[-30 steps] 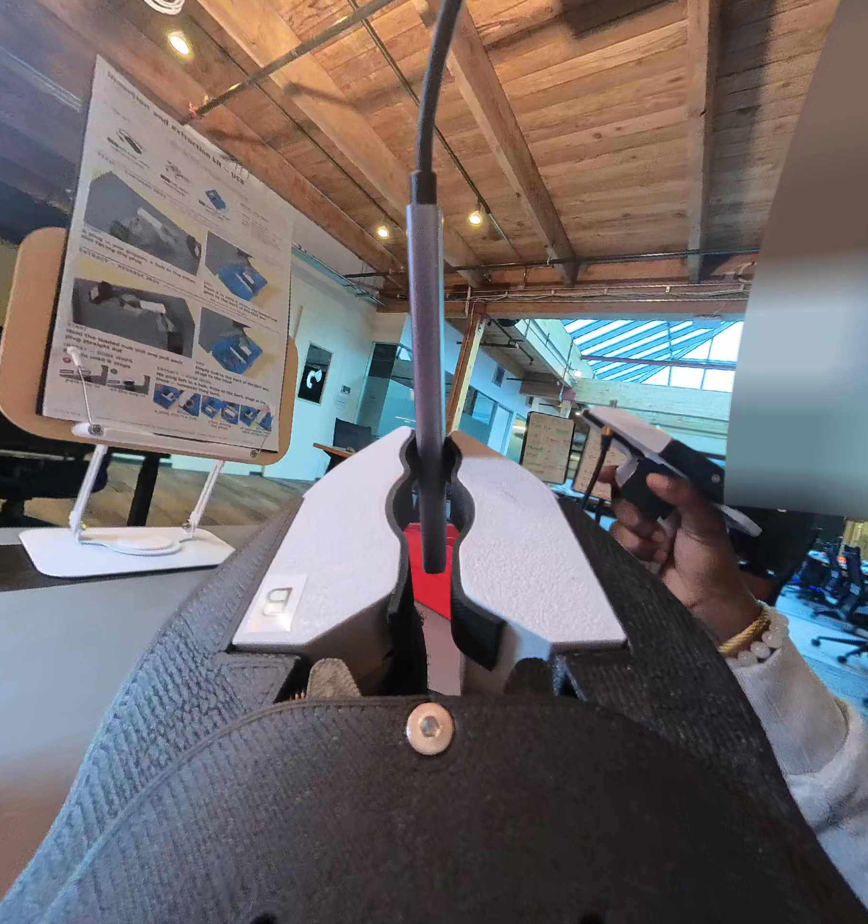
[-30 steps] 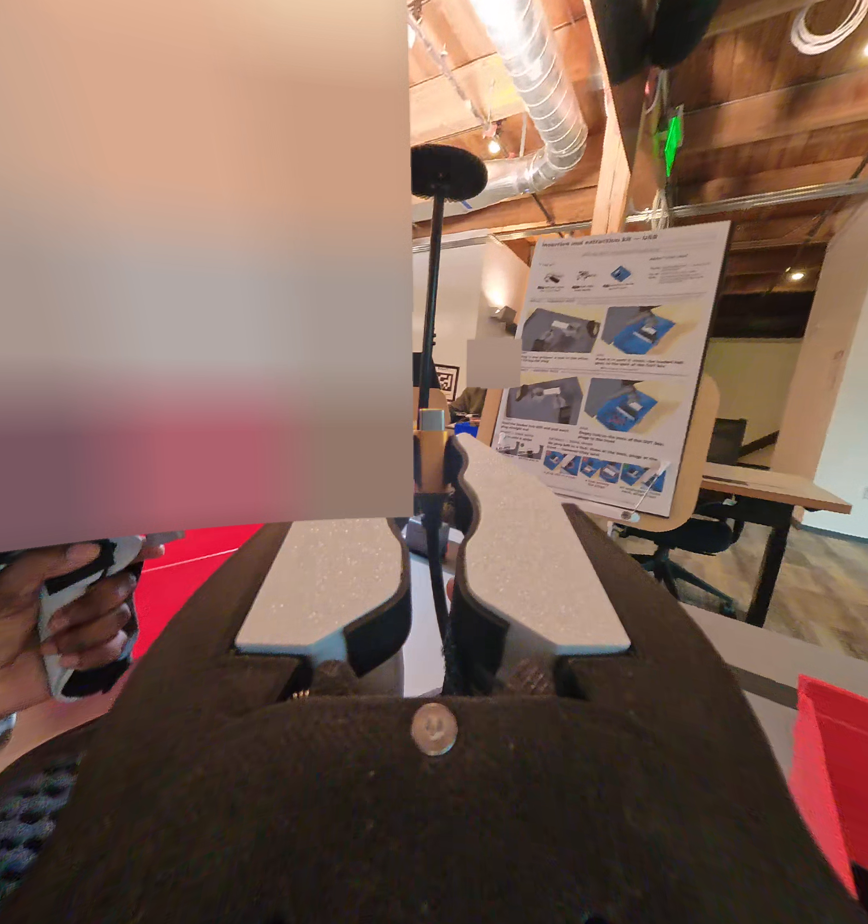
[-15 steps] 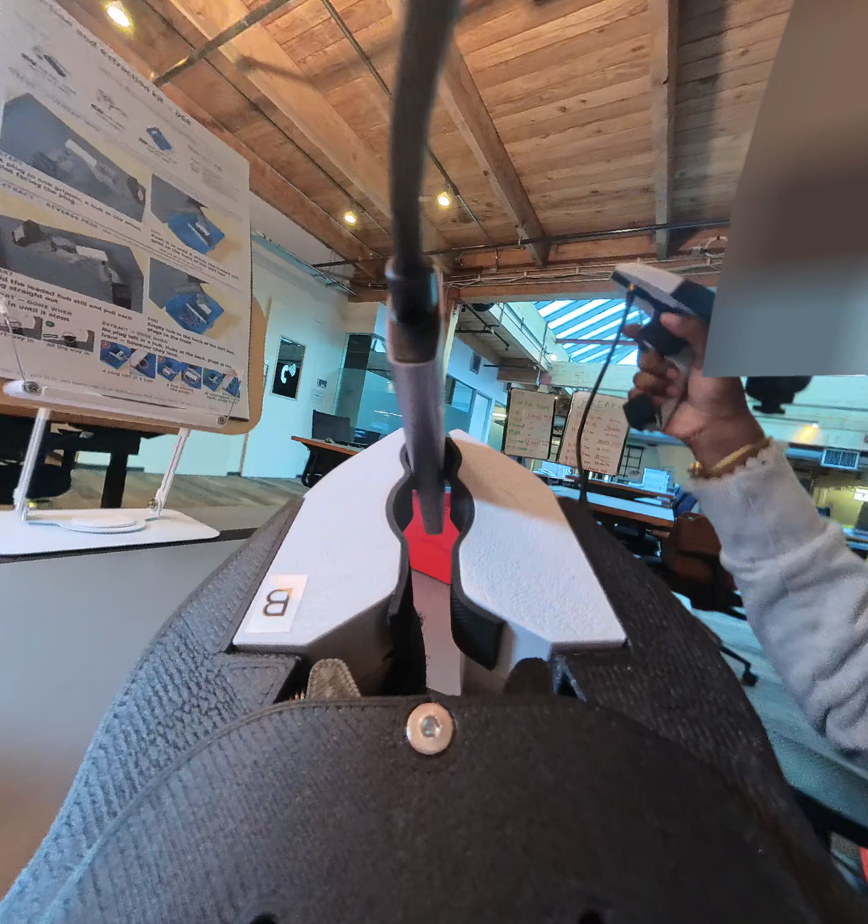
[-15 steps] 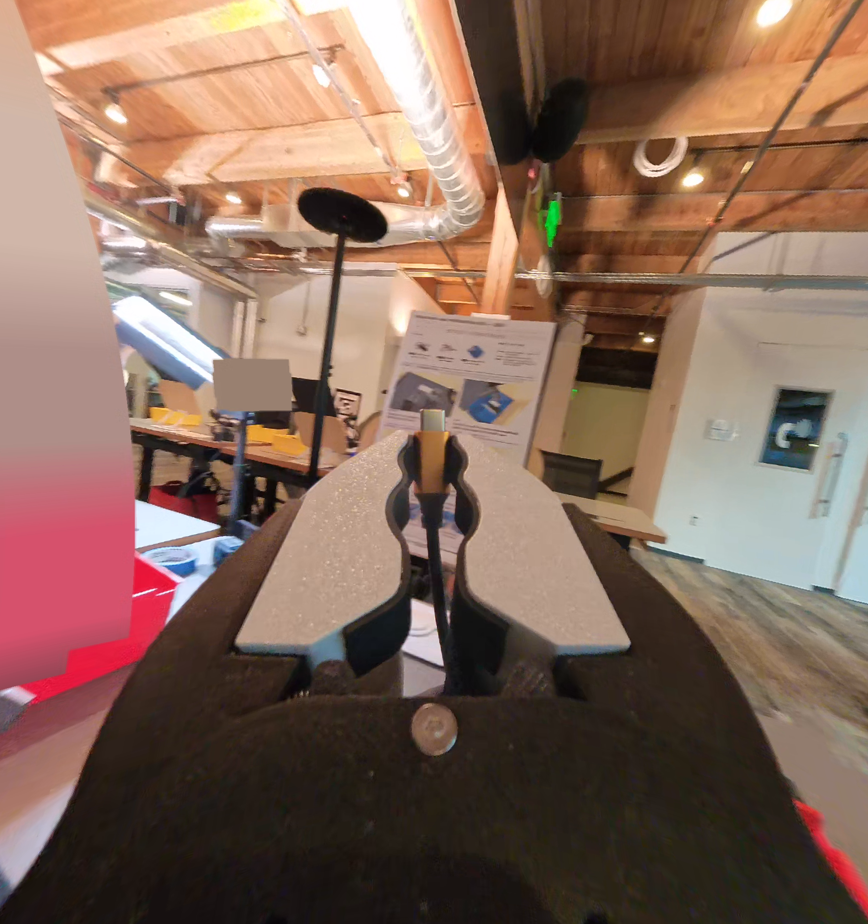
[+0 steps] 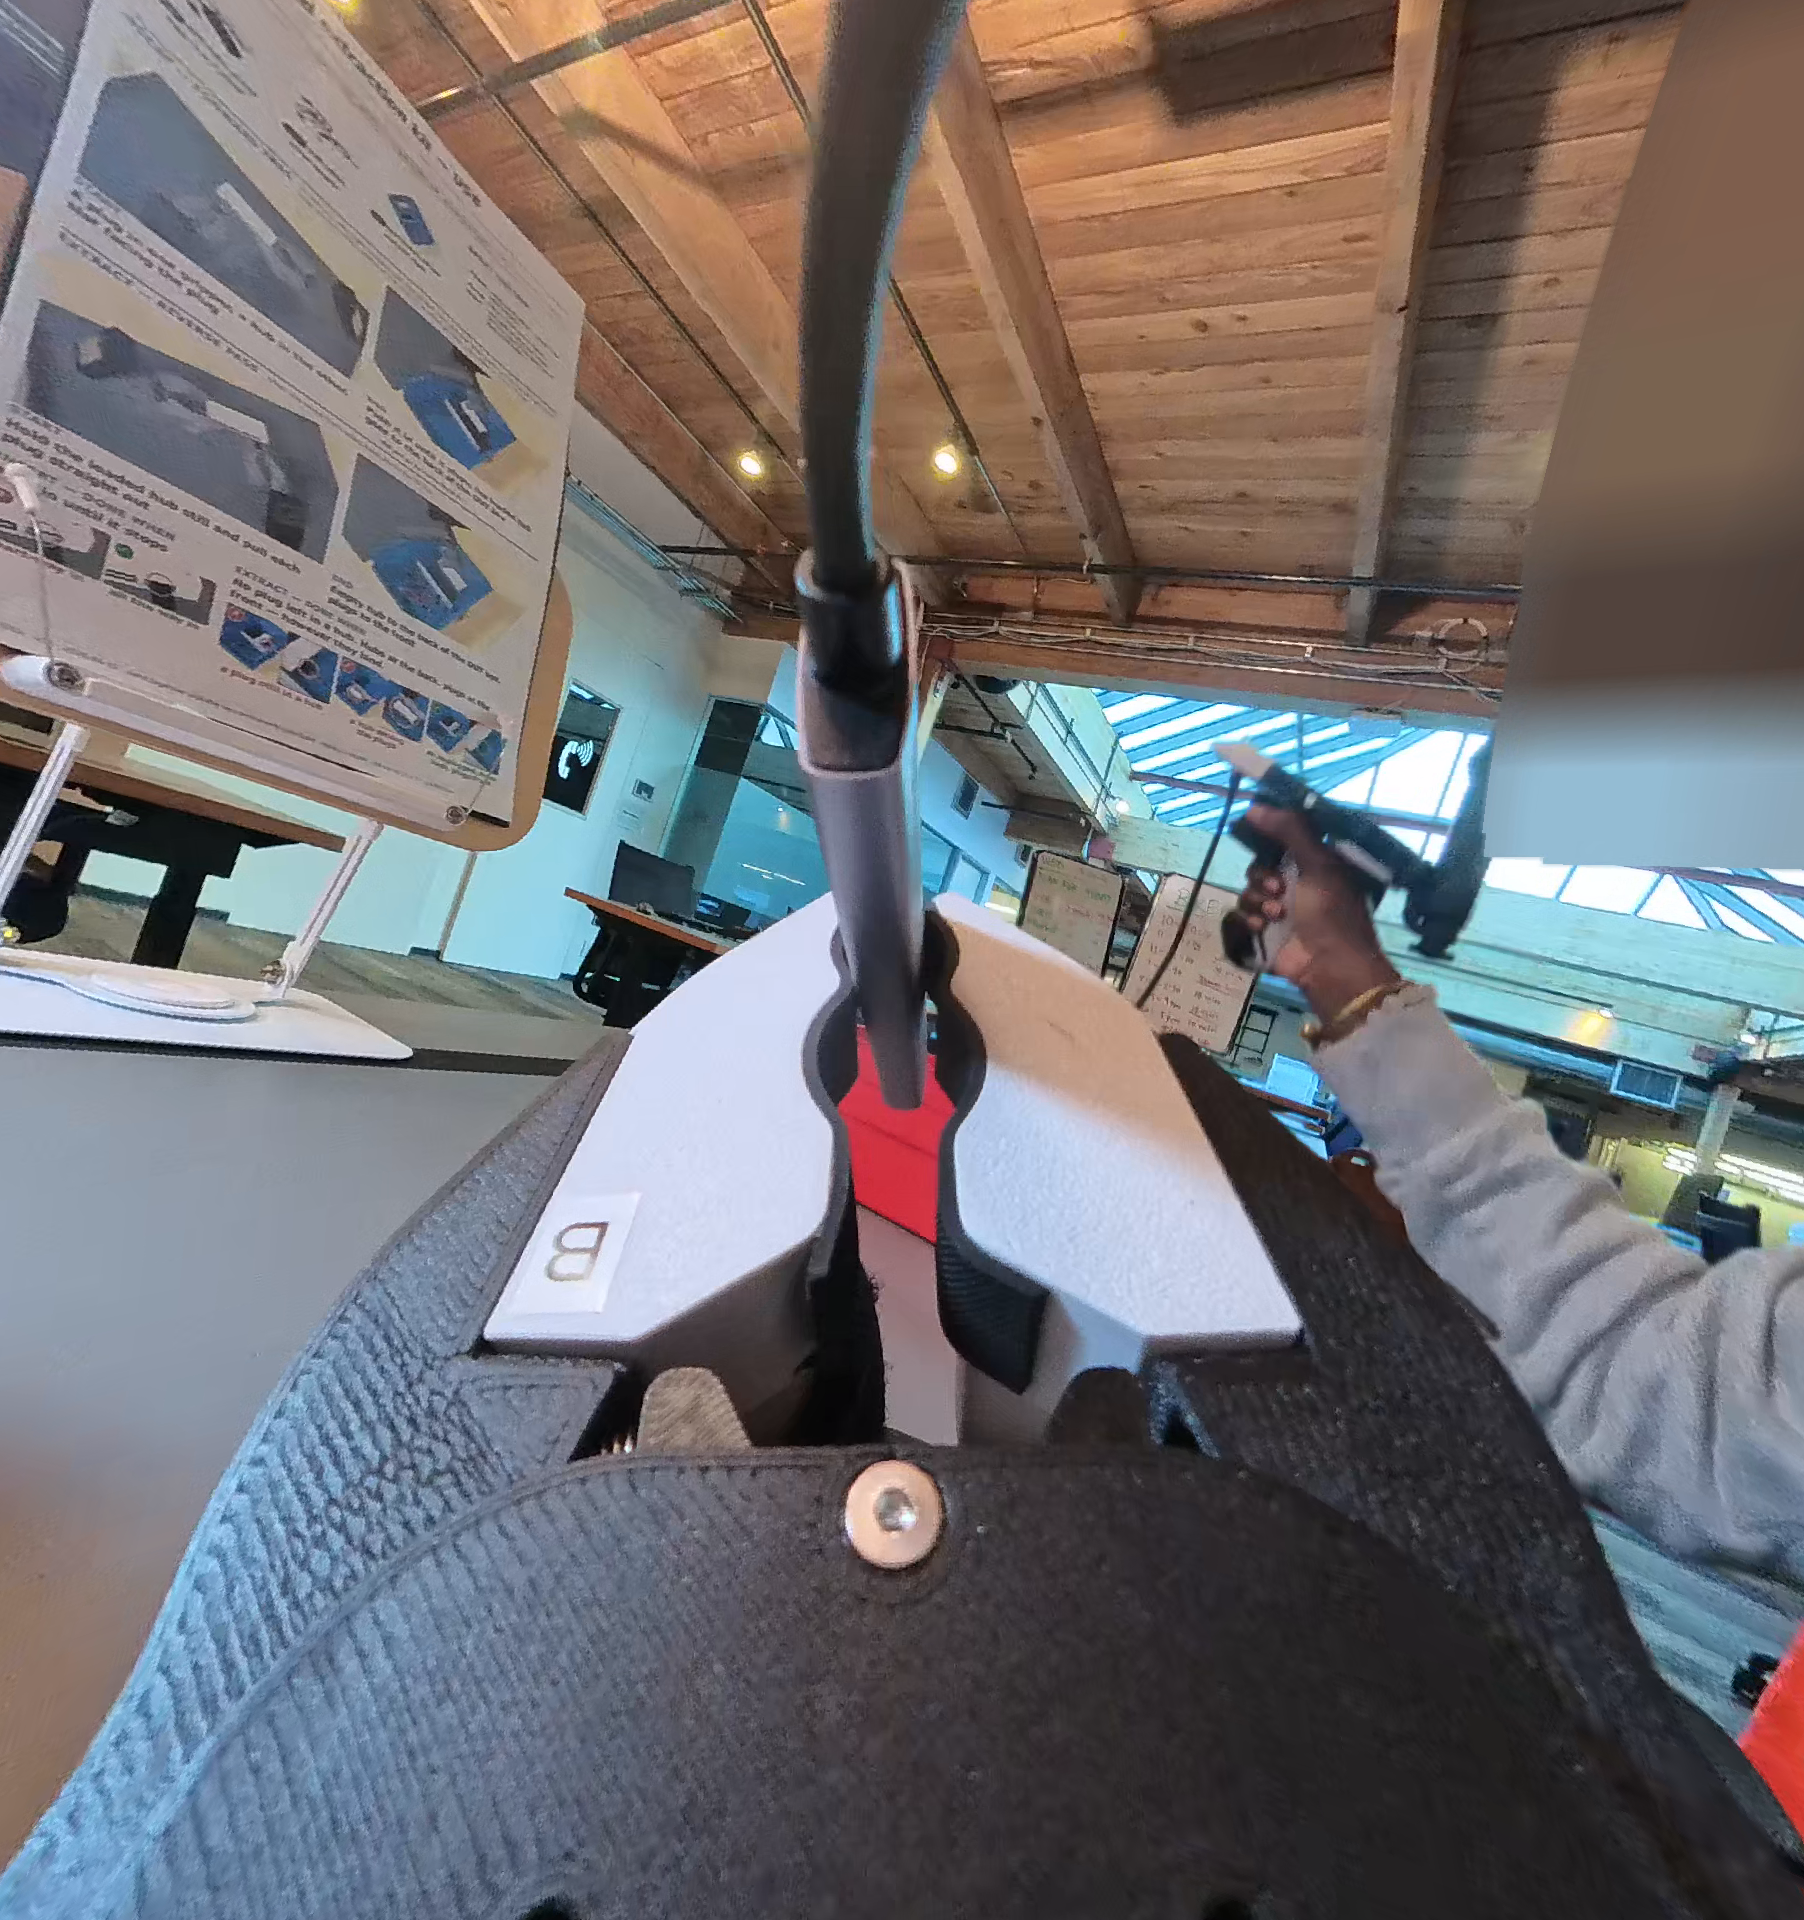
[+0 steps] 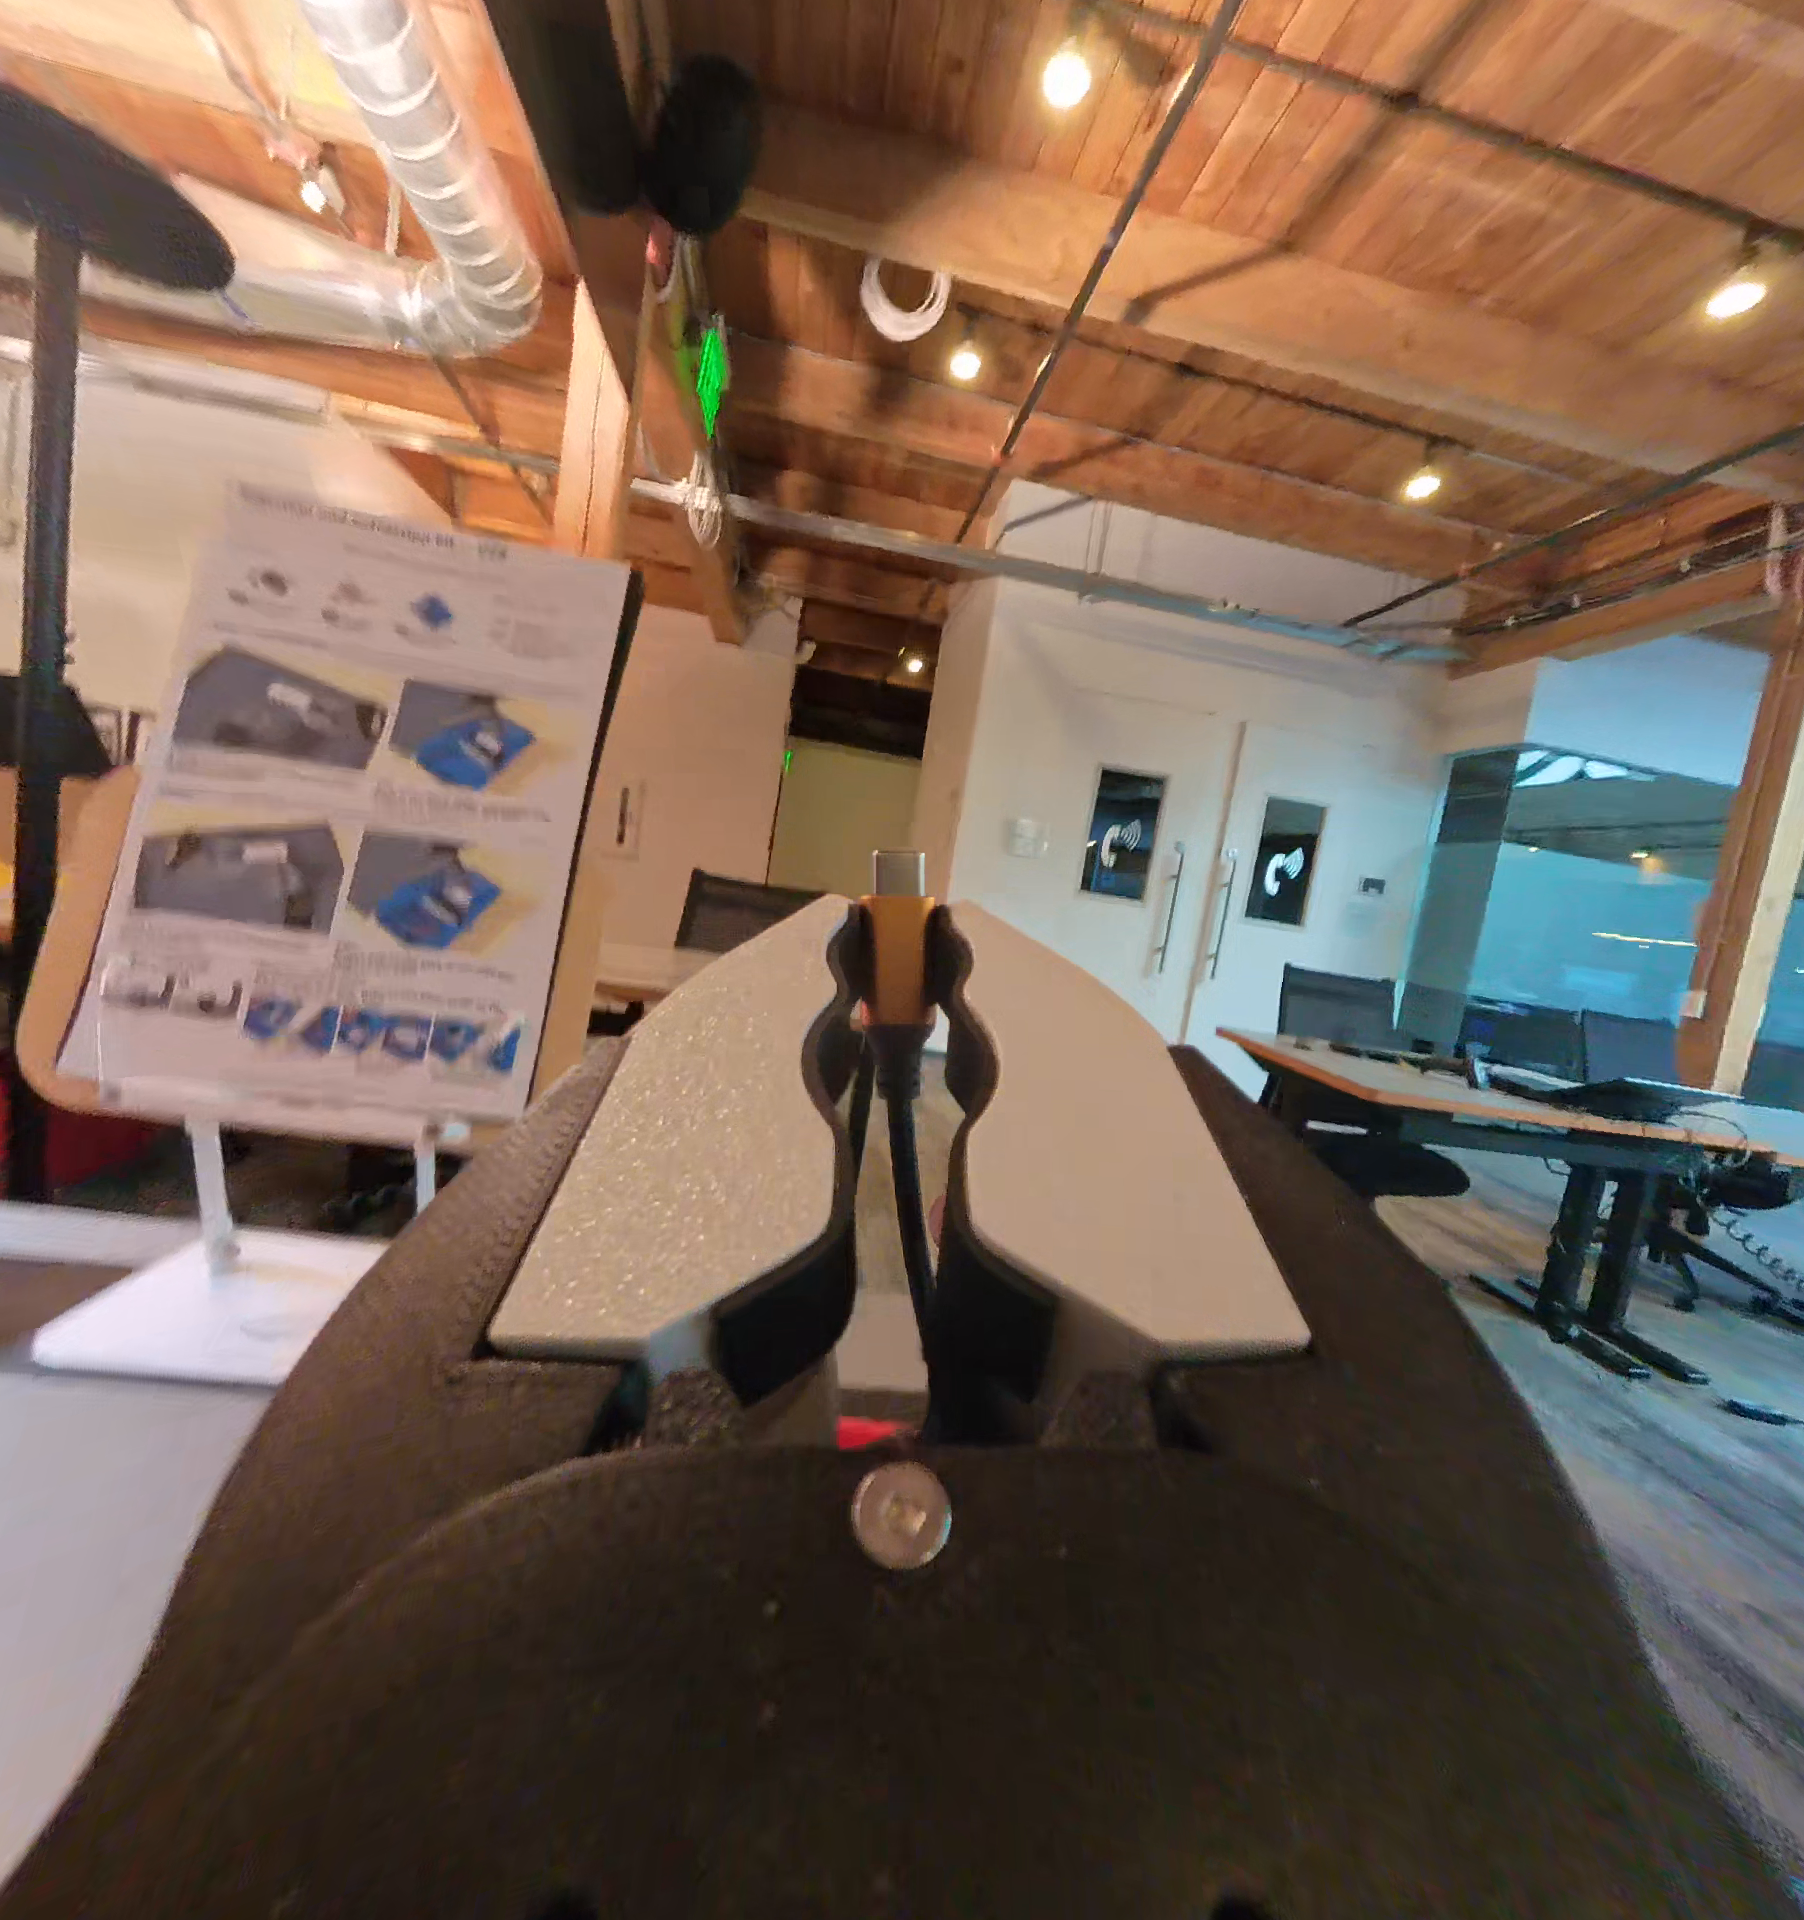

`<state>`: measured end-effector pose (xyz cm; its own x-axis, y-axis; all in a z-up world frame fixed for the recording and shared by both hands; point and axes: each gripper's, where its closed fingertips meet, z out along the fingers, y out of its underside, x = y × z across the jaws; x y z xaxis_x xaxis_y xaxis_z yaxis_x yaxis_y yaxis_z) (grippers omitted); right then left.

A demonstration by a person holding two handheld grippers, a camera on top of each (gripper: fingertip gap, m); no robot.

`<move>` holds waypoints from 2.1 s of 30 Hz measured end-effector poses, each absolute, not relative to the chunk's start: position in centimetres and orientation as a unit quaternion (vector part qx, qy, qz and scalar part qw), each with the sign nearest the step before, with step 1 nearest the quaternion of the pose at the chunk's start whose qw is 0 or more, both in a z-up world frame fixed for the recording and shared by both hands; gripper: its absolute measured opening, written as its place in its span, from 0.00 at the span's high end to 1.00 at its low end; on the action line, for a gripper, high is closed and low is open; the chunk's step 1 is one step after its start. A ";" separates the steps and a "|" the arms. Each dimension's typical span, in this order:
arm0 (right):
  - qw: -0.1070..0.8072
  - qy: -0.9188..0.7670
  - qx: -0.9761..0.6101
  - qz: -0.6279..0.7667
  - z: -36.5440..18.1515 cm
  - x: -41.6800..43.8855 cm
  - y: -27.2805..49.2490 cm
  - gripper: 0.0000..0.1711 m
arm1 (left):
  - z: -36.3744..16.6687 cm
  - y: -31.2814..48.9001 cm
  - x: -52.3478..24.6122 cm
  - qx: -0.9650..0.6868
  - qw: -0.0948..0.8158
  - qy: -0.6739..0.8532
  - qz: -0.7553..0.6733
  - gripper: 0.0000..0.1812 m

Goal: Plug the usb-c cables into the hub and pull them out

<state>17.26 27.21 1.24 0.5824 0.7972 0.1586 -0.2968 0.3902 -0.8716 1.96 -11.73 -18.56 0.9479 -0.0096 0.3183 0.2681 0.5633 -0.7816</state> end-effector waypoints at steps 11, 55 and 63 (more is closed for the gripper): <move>0.448 -0.713 -0.478 0.250 -24.4 13.4 26.0 0.91 | -18.9 -11.5 1.8 -0.466 0.868 -0.146 -0.083 0.94; 0.365 -0.752 -0.181 0.519 -17.2 10.2 -7.6 0.81 | -21.4 -7.3 8.2 -0.607 0.790 0.043 -0.075 0.94; 0.352 -0.796 -0.119 0.477 -20.5 8.6 -12.0 0.95 | -22.4 -6.6 10.4 -0.635 0.762 0.115 -0.049 0.90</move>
